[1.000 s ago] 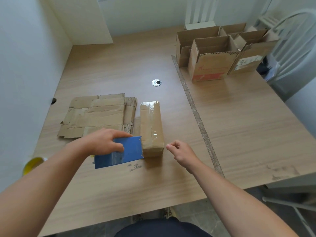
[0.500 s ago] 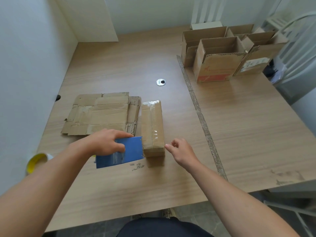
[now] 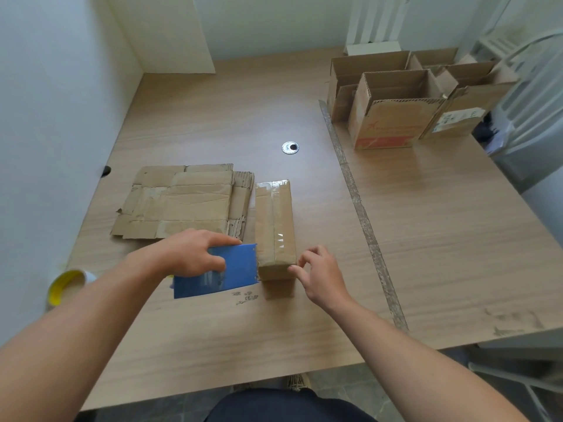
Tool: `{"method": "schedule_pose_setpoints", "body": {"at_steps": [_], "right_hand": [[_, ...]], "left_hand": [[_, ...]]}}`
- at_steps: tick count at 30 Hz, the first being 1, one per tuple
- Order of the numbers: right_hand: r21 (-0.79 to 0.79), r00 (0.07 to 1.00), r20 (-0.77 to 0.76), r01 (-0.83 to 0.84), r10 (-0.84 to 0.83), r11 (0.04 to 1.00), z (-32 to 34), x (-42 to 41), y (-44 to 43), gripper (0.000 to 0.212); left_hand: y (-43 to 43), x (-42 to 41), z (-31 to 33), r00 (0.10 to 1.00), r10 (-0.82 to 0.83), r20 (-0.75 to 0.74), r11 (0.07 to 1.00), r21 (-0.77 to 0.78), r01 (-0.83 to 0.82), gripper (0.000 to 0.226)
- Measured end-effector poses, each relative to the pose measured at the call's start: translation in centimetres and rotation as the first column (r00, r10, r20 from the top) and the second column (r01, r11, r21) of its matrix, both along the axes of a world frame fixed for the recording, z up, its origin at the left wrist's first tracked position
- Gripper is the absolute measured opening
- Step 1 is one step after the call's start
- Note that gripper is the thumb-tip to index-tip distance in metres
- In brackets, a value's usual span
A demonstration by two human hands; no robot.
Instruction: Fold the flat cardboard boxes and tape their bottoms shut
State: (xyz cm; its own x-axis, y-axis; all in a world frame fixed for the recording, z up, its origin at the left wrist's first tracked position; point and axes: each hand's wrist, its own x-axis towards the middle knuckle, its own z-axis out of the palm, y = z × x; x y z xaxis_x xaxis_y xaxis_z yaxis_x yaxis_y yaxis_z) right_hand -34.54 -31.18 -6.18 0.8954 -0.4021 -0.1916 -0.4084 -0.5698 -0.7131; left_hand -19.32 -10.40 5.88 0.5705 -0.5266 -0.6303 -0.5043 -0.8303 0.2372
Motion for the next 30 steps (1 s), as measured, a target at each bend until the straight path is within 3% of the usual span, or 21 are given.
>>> {"method": "schedule_pose_setpoints", "body": {"at_steps": [3, 6, 8, 10, 13, 19, 23, 27, 30], "right_hand": [[-0.229, 0.996, 0.039, -0.073, 0.084, 0.971, 0.1, 0.0, -0.6, 0.032], [-0.422, 0.942, 0.131, -0.23, 0.31, 0.877, -0.2, 0.7, -1.4, 0.072], [-0.532, 0.867, 0.044, -0.401, 0.497, 0.746, -0.9, 1.5, -2.0, 0.075], [-0.531, 0.81, -0.087, -0.53, 0.58, 0.661, -1.7, 2.2, -2.8, 0.074], [-0.592, 0.809, -0.095, -0.514, 0.58, 0.62, -1.8, 2.5, -3.3, 0.089], [-0.712, 0.796, 0.014, -0.416, 0.605, 0.565, -1.7, 2.6, -2.6, 0.083], [-0.672, 0.751, 0.041, -0.467, 0.659, 0.575, -2.1, 2.8, -2.7, 0.084], [-0.627, 0.784, 0.066, -0.449, 0.617, 0.636, -2.4, 2.8, -2.8, 0.055], [-0.63, 0.791, 0.067, -0.439, 0.608, 0.641, -3.0, 2.8, -3.0, 0.051]], "left_hand": [[0.2, 0.2, -0.1, 1.0, 0.003, -0.01, 1.0, -0.01, -0.003, 0.063], [0.5, 0.3, -0.4, 1.0, 0.004, -0.009, 1.0, -0.02, -0.004, 0.064], [0.6, 0.4, -0.7, 1.0, -0.001, 0.006, 1.0, -0.025, 0.001, 0.063], [0.5, 0.4, -0.9, 1.0, -0.003, 0.015, 1.0, -0.028, 0.003, 0.062], [0.5, 0.4, -1.1, 1.0, 0.012, 0.007, 0.999, -0.036, -0.012, 0.062], [0.7, 0.2, -1.3, 1.0, 0.029, -0.002, 0.998, -0.057, -0.029, 0.06], [1.1, 0.2, -1.3, 1.0, 0.016, 0.009, 0.996, -0.085, -0.015, 0.059], [1.6, 0.2, -1.6, 0.999, -0.016, 0.05, 0.989, -0.147, 0.024, 0.054], [2.8, 0.4, -2.4, 0.999, -0.029, 0.025, 0.984, -0.177, 0.033, 0.053]]}}
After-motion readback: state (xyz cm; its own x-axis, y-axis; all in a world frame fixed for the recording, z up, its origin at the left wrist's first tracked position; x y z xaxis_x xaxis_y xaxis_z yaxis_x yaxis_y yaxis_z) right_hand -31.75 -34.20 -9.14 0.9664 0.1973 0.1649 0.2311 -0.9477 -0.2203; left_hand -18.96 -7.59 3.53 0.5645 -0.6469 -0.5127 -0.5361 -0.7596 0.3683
